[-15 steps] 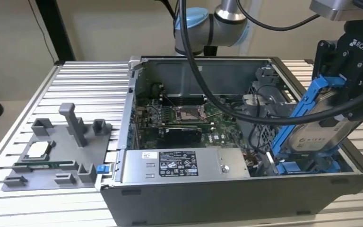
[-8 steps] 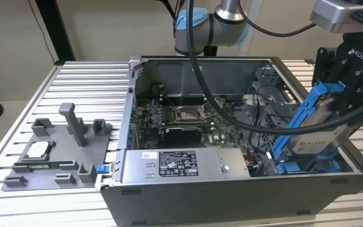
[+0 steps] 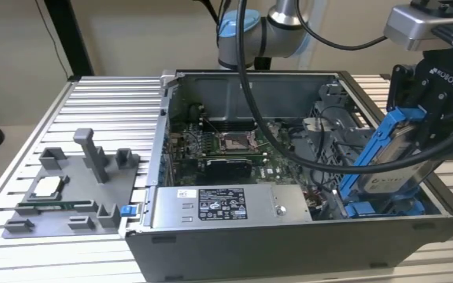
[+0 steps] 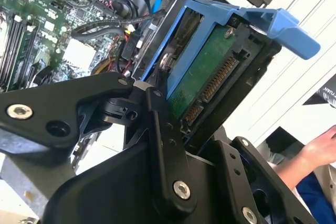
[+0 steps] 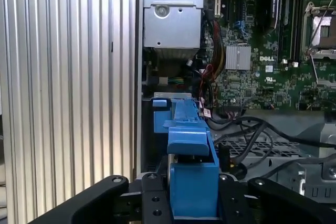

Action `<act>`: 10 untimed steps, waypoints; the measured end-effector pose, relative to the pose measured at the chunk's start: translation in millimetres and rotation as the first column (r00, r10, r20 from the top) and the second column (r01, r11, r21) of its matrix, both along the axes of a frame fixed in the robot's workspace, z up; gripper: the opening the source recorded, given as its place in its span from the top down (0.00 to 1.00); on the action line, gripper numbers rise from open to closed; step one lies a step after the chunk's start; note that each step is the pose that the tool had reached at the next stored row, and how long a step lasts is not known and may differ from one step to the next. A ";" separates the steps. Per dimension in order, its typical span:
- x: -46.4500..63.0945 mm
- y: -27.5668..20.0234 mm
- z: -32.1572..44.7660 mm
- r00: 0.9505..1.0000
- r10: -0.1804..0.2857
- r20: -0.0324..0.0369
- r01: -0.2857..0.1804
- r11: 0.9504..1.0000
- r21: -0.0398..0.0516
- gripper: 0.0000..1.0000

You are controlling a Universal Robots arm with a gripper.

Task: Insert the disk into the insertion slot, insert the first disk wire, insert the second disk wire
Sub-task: 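Insert the disk into the insertion slot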

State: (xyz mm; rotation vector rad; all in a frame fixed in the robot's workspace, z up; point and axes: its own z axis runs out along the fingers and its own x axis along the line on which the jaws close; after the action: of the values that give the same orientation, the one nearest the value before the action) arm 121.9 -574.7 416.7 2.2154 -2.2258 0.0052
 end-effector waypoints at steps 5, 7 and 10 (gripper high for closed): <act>1.3 1.9 -4.5 1.000 0.002 0.000 -0.002 1.000 0.000 1.00; 1.8 2.3 -5.9 1.000 0.002 0.000 -0.002 1.000 0.000 1.00; 2.3 3.4 -9.3 1.000 0.003 0.000 -0.003 1.000 0.000 1.00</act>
State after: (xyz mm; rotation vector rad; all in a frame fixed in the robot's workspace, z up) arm 124.2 -571.3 407.5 2.2187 -2.2228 0.0058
